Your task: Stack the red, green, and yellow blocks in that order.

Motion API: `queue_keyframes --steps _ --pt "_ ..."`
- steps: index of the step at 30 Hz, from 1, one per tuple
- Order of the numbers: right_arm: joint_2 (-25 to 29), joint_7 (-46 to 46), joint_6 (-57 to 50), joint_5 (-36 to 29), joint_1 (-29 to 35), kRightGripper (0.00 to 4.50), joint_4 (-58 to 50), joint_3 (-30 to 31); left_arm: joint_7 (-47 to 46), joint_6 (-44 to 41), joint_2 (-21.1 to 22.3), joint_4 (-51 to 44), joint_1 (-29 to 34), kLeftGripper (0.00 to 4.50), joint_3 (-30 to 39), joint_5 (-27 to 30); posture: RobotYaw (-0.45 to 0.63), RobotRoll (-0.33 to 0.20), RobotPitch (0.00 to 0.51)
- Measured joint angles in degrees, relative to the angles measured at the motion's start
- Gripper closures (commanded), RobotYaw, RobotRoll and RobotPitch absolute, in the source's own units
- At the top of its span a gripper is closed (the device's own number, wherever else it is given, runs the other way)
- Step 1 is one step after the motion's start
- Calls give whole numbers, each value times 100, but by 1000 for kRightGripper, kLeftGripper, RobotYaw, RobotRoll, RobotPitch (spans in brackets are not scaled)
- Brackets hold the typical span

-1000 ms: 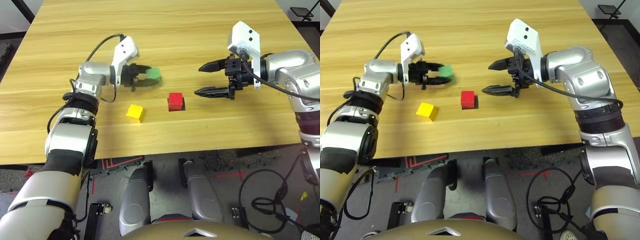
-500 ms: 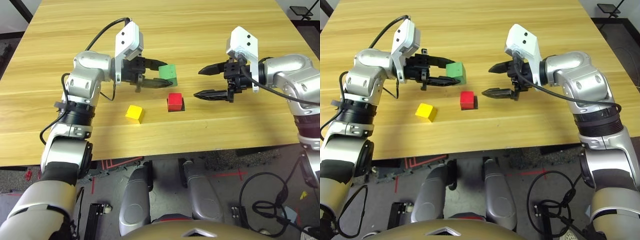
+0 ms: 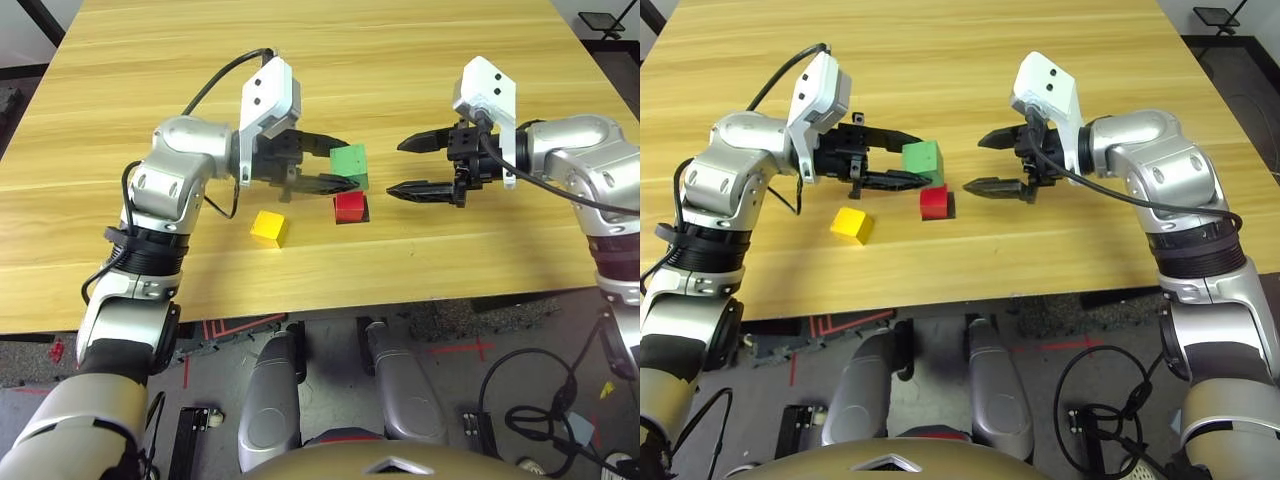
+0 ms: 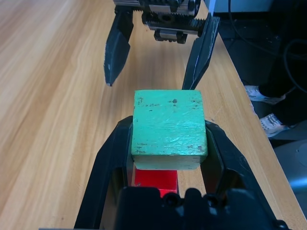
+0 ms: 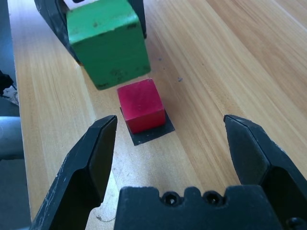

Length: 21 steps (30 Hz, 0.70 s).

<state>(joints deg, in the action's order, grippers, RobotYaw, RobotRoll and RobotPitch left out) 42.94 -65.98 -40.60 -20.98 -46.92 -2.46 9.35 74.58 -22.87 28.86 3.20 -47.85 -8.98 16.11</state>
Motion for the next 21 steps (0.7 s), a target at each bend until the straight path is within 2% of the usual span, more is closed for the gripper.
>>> queue_keyframes --steps 21 --pt "-7 206 -151 -115 55 0 -219 -45 -142 408 -249 338 58 2425 -521 -179 134 7 287"
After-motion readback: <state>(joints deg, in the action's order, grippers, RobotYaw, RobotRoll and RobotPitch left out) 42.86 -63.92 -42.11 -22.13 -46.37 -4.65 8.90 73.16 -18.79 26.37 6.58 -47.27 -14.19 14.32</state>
